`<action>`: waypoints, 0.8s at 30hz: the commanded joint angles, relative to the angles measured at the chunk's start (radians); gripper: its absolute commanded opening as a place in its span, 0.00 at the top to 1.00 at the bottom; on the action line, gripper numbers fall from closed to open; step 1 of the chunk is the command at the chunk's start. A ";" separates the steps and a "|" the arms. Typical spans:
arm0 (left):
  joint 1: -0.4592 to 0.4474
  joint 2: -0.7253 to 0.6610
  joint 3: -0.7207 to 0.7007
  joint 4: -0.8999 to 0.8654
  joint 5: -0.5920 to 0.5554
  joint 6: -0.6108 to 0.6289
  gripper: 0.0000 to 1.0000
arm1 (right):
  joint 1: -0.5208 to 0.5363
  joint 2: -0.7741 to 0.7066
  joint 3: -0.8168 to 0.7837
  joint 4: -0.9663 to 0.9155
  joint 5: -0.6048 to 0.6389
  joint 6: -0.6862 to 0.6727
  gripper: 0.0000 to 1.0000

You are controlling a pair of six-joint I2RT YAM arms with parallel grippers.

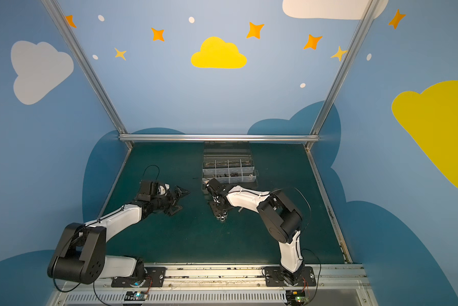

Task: Sort the screws and nuts into containers
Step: Pick up the nut from the center of the table.

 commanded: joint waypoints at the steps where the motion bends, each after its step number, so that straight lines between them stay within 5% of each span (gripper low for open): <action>1: 0.006 -0.017 -0.011 -0.009 0.001 0.018 0.00 | 0.009 0.023 0.021 -0.029 0.006 0.005 0.51; 18: 0.015 -0.024 -0.019 -0.006 0.006 0.019 0.00 | 0.037 0.058 0.045 -0.096 0.055 -0.003 0.66; 24: 0.016 -0.025 -0.019 -0.005 0.009 0.018 0.00 | 0.037 0.056 0.047 -0.104 0.064 -0.003 0.79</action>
